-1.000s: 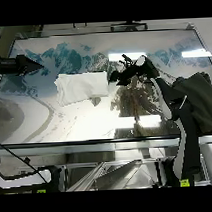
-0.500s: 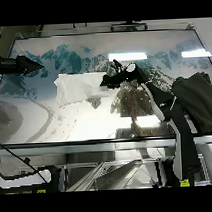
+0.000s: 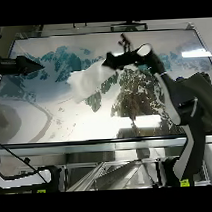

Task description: Fold the shirts.

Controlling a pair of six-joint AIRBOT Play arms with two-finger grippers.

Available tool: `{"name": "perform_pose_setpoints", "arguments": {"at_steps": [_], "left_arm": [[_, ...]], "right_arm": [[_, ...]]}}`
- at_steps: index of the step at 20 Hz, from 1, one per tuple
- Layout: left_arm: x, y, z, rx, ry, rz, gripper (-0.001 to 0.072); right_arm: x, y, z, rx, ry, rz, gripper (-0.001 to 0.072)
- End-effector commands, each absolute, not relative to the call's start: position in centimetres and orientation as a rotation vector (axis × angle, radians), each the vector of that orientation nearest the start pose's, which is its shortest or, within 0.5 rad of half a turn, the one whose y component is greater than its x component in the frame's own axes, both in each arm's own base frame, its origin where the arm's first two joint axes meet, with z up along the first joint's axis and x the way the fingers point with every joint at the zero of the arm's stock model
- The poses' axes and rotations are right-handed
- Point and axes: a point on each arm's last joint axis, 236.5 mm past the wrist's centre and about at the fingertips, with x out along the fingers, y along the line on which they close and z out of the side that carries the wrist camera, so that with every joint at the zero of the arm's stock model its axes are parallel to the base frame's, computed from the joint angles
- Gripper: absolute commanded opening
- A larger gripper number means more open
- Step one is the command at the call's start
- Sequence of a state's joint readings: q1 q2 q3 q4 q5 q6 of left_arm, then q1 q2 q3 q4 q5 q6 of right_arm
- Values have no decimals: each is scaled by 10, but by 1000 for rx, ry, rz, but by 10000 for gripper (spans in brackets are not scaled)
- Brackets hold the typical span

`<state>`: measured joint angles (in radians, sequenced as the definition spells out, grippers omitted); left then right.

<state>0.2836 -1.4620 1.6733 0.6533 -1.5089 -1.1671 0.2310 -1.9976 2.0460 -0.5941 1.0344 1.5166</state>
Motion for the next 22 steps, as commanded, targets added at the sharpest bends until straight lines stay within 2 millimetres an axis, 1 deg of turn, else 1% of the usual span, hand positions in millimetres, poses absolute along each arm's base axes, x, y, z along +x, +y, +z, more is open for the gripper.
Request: {"name": "perform_pose_setpoints", "arguments": {"at_steps": [1,3,4,5,6,7,8,9,10,12,14,16,18,19,20,22], "left_arm": [[434,-69,183,-445,957,-703,0],[432,-70,182,-445,966,-709,0],[431,-70,182,-450,973,-708,0],[431,-70,182,-458,978,-706,0],[430,-70,182,-459,979,-705,0],[430,-71,181,-463,982,-704,0],[429,-71,181,-474,990,-700,0],[429,-71,181,-478,992,-698,0],[429,-71,181,-478,992,-697,0],[429,-71,181,-478,994,-698,0],[428,-71,181,-477,998,-701,0],[425,-72,180,-476,1009,-708,0],[424,-72,180,-475,1013,-712,0],[424,-72,180,-475,1012,-712,0],[424,-72,180,-474,1013,-712,0],[424,-72,180,-474,1014,-713,0]], "right_arm": [[588,206,207,788,701,577,17],[603,119,253,817,537,384,17],[606,75,267,854,480,283,17],[605,31,275,901,445,184,17],[599,-11,277,924,427,95,17],[588,-47,274,932,439,26,17],[574,-77,269,929,468,-31,17],[555,-105,262,927,509,-90,17],[536,-129,257,934,542,-144,17],[491,-176,250,931,597,-270,17],[440,-213,249,912,644,-404,18],[392,-233,247,882,688,-553,17],[344,-243,242,846,739,-706,17],[325,-245,237,824,772,-766,18],[306,-246,229,806,815,-822,18],[274,-241,200,803,938,-906,17]]}}
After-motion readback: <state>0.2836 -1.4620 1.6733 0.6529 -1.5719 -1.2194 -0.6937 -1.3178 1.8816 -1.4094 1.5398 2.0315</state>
